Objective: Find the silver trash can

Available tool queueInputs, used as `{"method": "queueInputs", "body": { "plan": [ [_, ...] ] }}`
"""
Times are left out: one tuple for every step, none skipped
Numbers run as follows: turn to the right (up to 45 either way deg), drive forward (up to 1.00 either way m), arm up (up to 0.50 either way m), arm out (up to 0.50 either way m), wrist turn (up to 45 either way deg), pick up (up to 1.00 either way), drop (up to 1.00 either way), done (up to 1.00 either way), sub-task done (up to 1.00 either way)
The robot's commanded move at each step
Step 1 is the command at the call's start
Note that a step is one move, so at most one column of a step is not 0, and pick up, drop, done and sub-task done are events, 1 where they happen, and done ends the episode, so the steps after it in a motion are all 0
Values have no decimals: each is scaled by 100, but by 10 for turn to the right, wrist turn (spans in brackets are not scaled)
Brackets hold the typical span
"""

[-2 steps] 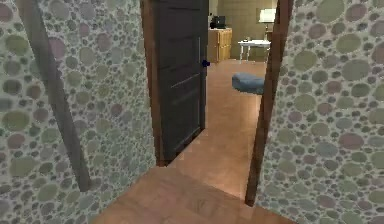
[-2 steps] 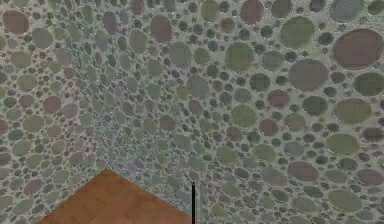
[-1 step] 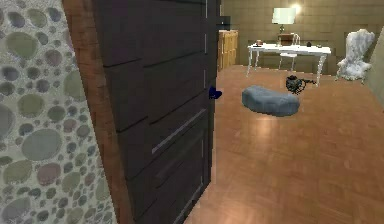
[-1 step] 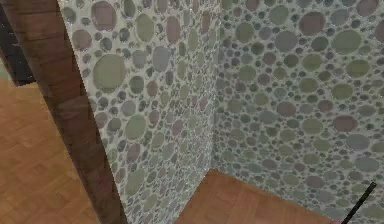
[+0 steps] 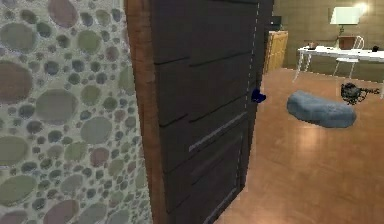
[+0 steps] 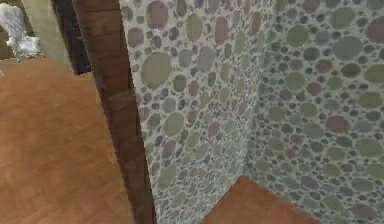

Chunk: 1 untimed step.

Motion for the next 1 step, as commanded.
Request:
{"method": "queueInputs", "body": {
  "plan": [
    [0,15,0,0,0,0,0,0,0]
  ]
}}
